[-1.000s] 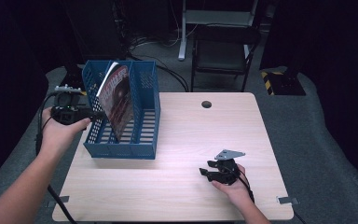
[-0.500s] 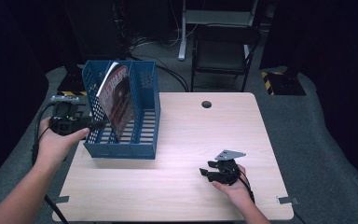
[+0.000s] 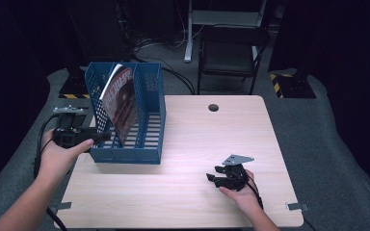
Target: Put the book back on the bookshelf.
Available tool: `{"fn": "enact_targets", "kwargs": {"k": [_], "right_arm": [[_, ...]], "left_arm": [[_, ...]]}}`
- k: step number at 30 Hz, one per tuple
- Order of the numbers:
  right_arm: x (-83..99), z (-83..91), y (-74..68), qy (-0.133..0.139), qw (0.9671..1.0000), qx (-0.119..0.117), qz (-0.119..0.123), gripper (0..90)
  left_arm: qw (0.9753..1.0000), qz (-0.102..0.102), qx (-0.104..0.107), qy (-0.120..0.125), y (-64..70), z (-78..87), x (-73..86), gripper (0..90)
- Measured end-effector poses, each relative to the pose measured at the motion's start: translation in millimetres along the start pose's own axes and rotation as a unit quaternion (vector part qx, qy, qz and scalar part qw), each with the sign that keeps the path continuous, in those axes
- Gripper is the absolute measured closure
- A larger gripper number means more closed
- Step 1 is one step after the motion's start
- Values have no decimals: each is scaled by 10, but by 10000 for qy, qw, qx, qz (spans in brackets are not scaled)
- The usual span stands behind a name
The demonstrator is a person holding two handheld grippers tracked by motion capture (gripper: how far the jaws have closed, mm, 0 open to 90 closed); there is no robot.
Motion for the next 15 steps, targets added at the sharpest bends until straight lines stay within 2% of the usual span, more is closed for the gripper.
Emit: {"fn": "enact_targets", "kwargs": {"k": [5,9,12,15], "right_arm": [[1,8,-5,34,10000,5,-57,489],[-2,16,5,14,10000,16,-23,489],[-1,14,1,23,10000,5,-24,489],[-2,14,0,21,10000,4,-16,489]], "left_arm": [[10000,-59,-31,-59,36,8,20,366],[10000,-25,38,-54,63,18,36,382],[9999,-103,109,-72,110,3,56,395],[9998,-161,78,-57,178,-22,76,412]]}}
Point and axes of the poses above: each handheld gripper's, and its own axes: z roughly backward along the jaws, x roughly out of its underside, y roughly to its right, the point moved 2 cm from there along -z, roughly forward along the jaws, and after that the axes turned 14 degrees about -z, right-handed, at the moved point
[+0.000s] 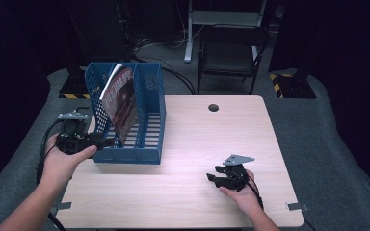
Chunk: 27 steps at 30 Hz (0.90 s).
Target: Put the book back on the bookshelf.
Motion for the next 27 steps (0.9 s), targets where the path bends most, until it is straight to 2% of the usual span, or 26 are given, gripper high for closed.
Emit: {"fn": "enact_targets", "kwargs": {"k": [2,3,9,12,16,19,22,24,25,27], "right_arm": [[-3,4,0,-5,10000,4,13,489],[-4,6,1,1,10000,5,19,489],[-5,13,1,60,10000,7,13,489],[-6,16,-1,24,10000,5,36,489],[-6,20,-2,61,10000,10,37,489],[-7,27,-5,70,10000,8,12,489],[-4,32,-3,85,10000,-2,24,489],[-4,30,-9,67,10000,-5,-3,489],[-3,29,-6,55,10000,10,14,489],[1,23,-11,36,10000,23,-25,489]], "left_arm": [[10000,-25,14,34,39,-26,15,422],[9999,-66,139,-21,50,-26,23,429],[9990,-241,385,-46,202,-129,69,439],[9984,-312,462,27,311,-210,101,439],[9966,-469,673,-51,481,-358,171,439],[9941,-620,878,-111,583,-480,233,439],[9929,-674,975,-126,666,-589,289,439],[9928,-595,1039,-83,723,-658,322,439],[9917,-681,1085,-105,738,-690,338,439],[9913,-647,1137,-113,794,-761,367,439]]}}
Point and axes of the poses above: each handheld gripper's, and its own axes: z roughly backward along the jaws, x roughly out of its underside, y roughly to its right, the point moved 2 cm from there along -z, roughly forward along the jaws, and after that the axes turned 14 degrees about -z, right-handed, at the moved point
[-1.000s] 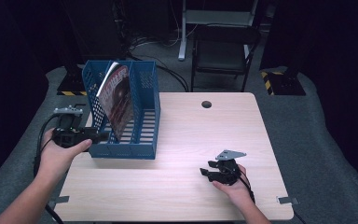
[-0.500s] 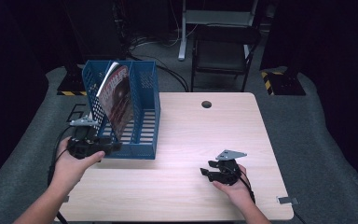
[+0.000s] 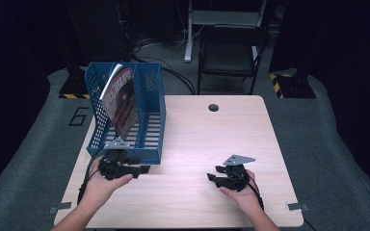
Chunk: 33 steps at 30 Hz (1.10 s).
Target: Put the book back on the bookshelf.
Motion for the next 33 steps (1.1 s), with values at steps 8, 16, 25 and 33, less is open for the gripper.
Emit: {"fn": "enact_targets", "kwargs": {"k": [8,16,25,33], "right_arm": [[-1,3,4,9,10000,-18,8,489],[4,2,8,-4,10000,-22,18,489],[15,1,33,-7,10000,11,-16,489],[32,8,35,-11,10000,19,14,490]], "left_arm": [[9996,-248,86,-116,87,-291,78,439],[9984,-502,186,-201,180,-562,113,439],[9963,-612,590,-127,347,-913,147,436],[9932,-800,799,-293,421,-1117,287,435]]}}
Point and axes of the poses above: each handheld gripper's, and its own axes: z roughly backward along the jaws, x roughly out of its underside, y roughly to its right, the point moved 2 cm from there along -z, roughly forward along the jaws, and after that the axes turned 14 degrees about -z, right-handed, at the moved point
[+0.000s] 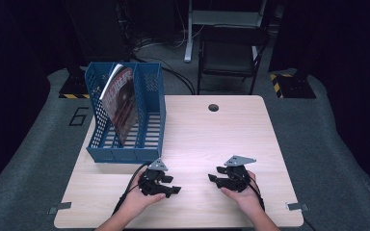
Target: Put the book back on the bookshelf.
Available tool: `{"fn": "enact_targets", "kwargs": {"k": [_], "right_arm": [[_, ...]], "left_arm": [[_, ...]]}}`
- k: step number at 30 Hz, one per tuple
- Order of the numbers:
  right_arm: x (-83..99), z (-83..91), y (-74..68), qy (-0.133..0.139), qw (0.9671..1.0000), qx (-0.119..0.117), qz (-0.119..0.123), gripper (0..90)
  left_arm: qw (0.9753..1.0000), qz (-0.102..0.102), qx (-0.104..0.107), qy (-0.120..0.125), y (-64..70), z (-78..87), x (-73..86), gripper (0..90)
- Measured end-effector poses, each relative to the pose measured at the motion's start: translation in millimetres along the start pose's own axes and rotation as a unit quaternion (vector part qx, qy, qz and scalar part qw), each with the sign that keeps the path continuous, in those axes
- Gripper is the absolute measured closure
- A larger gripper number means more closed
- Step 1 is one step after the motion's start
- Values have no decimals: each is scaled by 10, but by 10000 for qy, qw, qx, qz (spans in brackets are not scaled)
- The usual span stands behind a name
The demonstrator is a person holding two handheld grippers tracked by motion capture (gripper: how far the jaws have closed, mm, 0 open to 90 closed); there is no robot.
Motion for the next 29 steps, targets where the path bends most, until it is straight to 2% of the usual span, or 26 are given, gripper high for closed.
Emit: {"fn": "enact_targets", "kwargs": {"k": [3,5,6,7,12,16,21,24,27,29], "right_arm": [[-1,-7,-1,6,10000,4,37,490],[6,-13,-15,26,10000,17,-17,490],[2,-11,-5,-20,10000,15,88,490],[8,-13,-21,-21,10000,1,-5,490],[6,-13,-29,1,10000,-21,31,490],[3,-8,-27,10,10000,-6,38,490],[9,1,-14,-1,9999,-8,118,490],[16,17,-15,22,10000,4,56,490],[24,34,-5,37,10000,37,23,490],[31,42,-8,55,10000,52,-43,490]], "left_arm": [[9999,-116,-3,-7,16,-23,28,435],[9999,-126,-22,-11,16,-42,54,435],[10000,-82,-13,-9,17,-54,66,435],[9999,-95,-33,-8,10,-65,79,435],[10000,-80,-32,-27,16,-114,131,434],[9999,-120,72,-44,40,-161,155,420],[9997,-184,103,-123,60,-239,161,406],[9995,-228,132,-197,73,-267,159,406],[9996,-182,145,-146,87,-286,148,406],[9994,-230,179,-172,87,-287,142,406]]}}
Point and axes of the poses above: each handheld gripper's, and its own axes: z roughly backward along the jaws, x roughly out of its underside, y roughly to its right, the point moved 2 cm from there along -z, roughly forward along the jaws, and after that the axes turned 14 degrees about -z, right-handed, at the moved point
